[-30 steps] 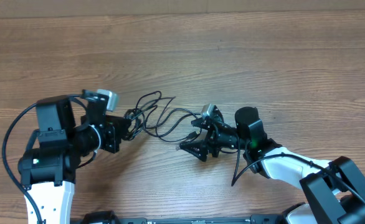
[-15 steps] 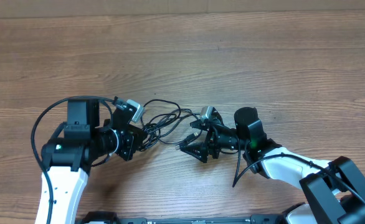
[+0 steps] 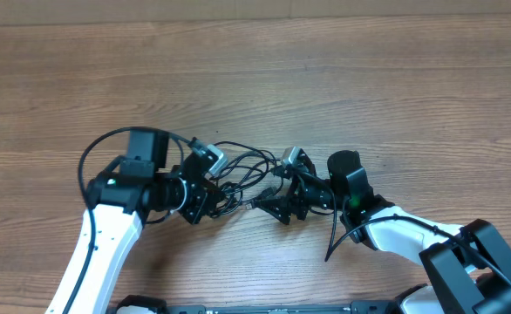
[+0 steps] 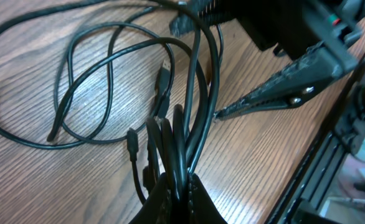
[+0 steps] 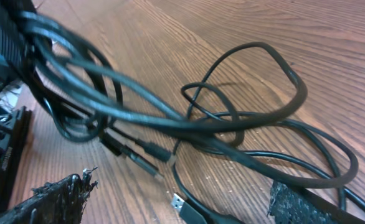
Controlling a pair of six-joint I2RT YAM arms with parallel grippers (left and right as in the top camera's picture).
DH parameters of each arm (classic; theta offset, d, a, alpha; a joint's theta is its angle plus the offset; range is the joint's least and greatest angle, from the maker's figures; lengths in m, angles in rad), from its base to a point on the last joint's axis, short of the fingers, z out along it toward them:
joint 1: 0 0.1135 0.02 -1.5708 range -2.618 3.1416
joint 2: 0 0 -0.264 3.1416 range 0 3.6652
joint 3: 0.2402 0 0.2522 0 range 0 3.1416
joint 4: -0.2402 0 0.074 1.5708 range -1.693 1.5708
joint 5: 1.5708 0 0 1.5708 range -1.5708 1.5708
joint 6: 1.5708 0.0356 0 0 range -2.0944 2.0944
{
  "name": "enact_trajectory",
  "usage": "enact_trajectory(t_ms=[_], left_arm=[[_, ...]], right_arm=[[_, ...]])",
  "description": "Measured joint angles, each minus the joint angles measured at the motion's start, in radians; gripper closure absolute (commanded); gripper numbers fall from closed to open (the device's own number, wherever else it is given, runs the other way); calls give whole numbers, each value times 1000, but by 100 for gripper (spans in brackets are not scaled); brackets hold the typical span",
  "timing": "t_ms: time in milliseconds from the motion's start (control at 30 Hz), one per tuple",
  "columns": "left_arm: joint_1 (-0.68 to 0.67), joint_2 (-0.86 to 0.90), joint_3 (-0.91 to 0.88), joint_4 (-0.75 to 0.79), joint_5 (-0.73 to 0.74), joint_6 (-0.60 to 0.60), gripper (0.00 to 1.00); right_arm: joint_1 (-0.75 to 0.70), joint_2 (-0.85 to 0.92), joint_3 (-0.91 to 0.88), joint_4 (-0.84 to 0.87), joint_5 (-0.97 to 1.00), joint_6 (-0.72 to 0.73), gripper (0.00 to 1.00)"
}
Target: Untangle cables
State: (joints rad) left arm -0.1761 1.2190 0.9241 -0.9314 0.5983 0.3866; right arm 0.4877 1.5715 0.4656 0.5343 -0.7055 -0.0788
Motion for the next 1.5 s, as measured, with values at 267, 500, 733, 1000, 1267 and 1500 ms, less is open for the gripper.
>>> enact_trajectory(t_ms=[267, 500, 733, 1000, 1267, 1500], left_arm=[[-21, 86, 0, 45, -93, 6, 96], [-21, 113, 0, 64, -114, 14, 96], [-21, 113, 0, 64, -121, 65, 96], [-21, 113, 0, 79, -124, 89, 96], [-77, 113, 0, 79, -49, 164, 96], [-202, 113, 0, 103, -14, 233, 96]], right_arm=[[0, 0, 0, 1, 16, 0, 7], [-1, 0, 0, -11, 35, -29, 8], [-31, -11, 0, -15, 40, -122, 0], [-40, -163, 0, -129, 38, -242, 0], [-40, -254, 0, -157, -90, -337, 0], [-14, -254, 0, -235, -164, -395, 0]])
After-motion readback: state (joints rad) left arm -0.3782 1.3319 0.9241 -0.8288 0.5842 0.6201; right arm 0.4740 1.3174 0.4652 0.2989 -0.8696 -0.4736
